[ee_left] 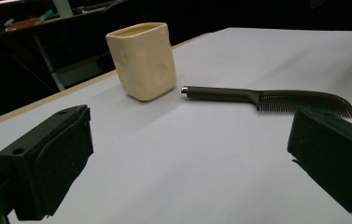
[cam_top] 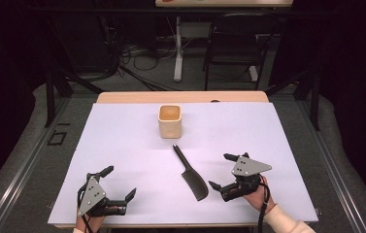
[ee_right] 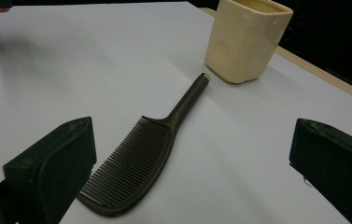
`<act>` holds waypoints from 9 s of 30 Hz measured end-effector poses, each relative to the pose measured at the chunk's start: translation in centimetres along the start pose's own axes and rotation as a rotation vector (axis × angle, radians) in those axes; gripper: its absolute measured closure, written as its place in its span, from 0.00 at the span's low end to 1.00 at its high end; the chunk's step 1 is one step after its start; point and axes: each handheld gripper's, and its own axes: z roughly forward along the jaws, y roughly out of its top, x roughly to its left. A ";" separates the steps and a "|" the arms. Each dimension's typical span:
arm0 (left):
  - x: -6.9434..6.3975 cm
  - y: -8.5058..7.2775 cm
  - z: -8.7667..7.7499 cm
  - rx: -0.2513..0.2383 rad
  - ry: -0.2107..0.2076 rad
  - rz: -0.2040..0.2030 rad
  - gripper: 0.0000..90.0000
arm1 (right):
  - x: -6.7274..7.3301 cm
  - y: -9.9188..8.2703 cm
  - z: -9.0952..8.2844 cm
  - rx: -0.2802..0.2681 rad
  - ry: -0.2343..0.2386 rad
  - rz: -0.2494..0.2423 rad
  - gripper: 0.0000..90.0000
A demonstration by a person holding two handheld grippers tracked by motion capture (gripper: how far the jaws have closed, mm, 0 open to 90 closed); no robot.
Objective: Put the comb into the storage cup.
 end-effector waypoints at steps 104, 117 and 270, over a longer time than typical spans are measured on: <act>0.2 0.1 1.1 -0.005 -0.033 0.002 0.00 | -3.3 5.7 20.4 0.348 0.135 -0.114 1.00; 0.2 0.1 1.1 -0.005 -0.034 0.003 0.00 | -3.8 5.1 20.5 0.394 0.113 -0.090 1.00; 0.1 0.3 0.7 -0.005 -0.012 0.047 0.00 | -3.2 5.8 10.7 0.629 0.099 -0.125 0.00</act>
